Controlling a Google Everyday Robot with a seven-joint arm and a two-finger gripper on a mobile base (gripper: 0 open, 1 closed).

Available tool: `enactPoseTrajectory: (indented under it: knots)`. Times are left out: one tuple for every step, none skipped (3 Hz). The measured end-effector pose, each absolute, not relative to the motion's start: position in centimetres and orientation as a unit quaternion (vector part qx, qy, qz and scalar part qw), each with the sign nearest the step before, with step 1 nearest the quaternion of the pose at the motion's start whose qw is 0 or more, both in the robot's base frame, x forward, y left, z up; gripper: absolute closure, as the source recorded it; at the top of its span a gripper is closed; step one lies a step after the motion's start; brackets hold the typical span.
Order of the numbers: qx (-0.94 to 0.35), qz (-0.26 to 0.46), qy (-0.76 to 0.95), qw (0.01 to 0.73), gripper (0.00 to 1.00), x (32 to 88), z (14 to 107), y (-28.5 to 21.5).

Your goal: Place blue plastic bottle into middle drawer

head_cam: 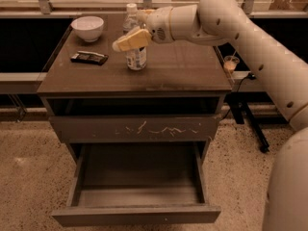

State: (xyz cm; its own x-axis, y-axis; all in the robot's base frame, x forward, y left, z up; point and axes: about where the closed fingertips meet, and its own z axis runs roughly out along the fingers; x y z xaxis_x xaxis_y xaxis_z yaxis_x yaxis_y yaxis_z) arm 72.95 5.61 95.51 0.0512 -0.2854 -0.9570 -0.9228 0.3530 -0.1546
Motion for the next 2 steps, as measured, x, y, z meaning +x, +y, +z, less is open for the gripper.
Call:
enactPoseTrajectory:
  knots:
    - [-0.484,0.330,0.598,0.547,0.45,74.36,94.76,5.29]
    - [-0.491,0.346,0.574,0.557,0.68,74.57,94.44,5.03]
